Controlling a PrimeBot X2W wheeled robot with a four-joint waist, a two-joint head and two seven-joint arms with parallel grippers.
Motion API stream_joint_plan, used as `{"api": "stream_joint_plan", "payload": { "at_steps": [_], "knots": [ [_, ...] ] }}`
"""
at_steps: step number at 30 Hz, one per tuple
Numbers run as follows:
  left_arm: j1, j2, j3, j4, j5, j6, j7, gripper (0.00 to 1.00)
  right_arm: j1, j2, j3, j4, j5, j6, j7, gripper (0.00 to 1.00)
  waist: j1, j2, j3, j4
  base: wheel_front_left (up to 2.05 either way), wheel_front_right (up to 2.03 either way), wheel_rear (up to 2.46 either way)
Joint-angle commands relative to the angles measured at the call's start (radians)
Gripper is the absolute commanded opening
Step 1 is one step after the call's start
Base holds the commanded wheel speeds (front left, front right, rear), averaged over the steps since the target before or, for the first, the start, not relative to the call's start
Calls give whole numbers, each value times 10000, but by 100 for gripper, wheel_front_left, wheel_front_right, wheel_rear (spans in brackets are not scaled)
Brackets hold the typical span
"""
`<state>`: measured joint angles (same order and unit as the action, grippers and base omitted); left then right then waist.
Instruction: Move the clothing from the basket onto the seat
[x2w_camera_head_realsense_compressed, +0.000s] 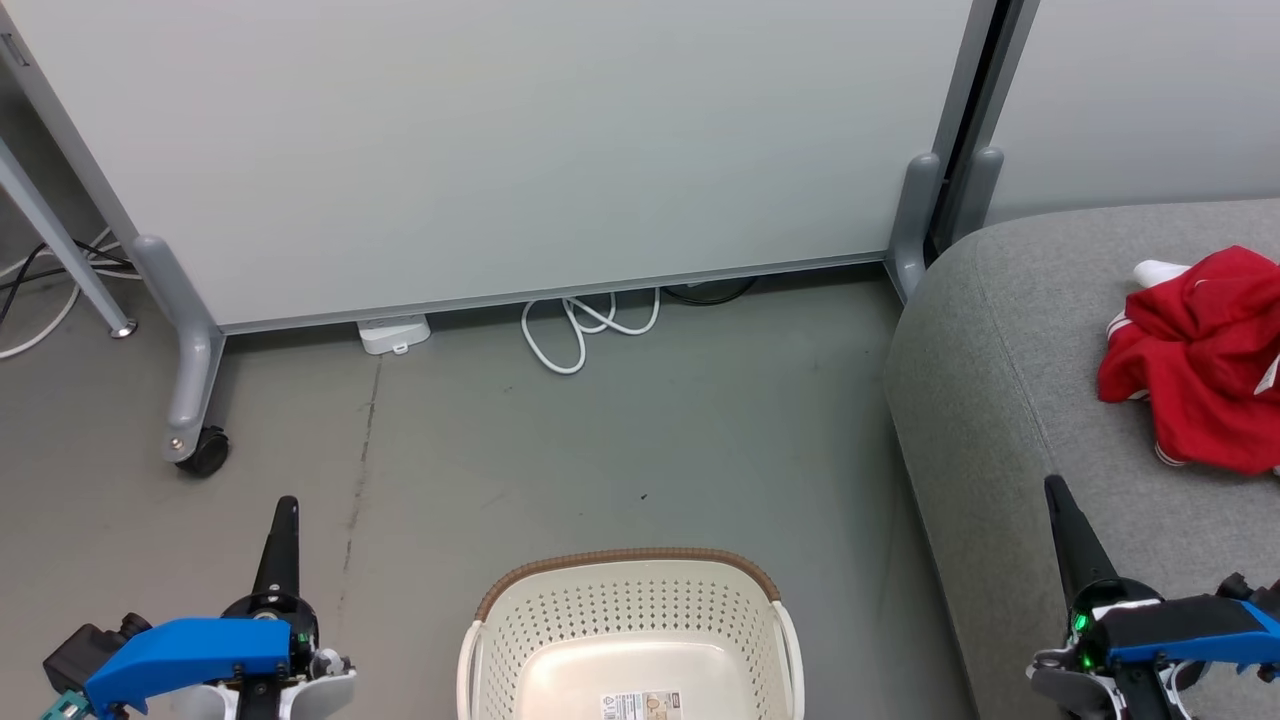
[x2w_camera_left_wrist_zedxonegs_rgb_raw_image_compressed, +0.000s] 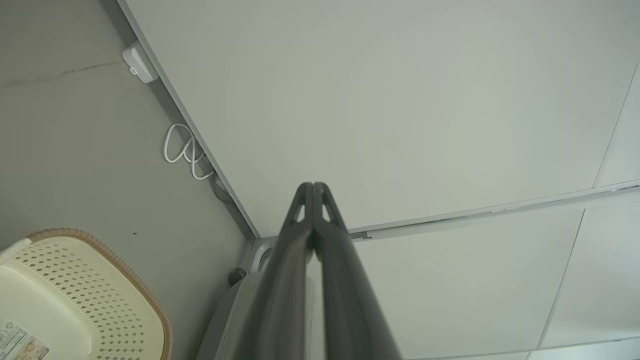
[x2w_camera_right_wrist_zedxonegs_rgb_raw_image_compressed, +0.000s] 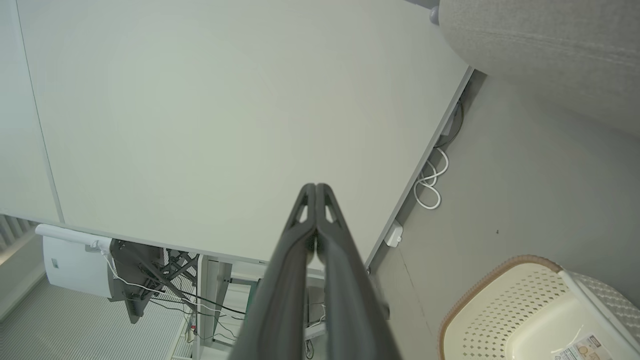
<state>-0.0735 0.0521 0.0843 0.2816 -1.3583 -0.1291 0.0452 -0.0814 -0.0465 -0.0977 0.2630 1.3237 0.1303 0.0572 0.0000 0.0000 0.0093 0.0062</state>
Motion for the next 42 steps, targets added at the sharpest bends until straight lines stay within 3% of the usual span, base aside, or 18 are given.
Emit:
{"api": "stream_joint_plan", "payload": {
  "at_steps": [1,36,42],
  "knots": [
    [-215,7,74,-117,-277,-20,85,0,-215,-52,-32,-105,324,6,70,0,0,0,-4,-4,0,0,0],
    [-424,-25,328,-398,-2599,-28,735,0,-337,-62,-183,-206,2952,7,602,0,0,0,-62,-62,0,0,0],
    [-402,-24,323,-391,-2553,-28,727,0,-331,-62,-178,-204,2903,7,600,0,0,0,-62,-62,0,0,0]
  ]
}}
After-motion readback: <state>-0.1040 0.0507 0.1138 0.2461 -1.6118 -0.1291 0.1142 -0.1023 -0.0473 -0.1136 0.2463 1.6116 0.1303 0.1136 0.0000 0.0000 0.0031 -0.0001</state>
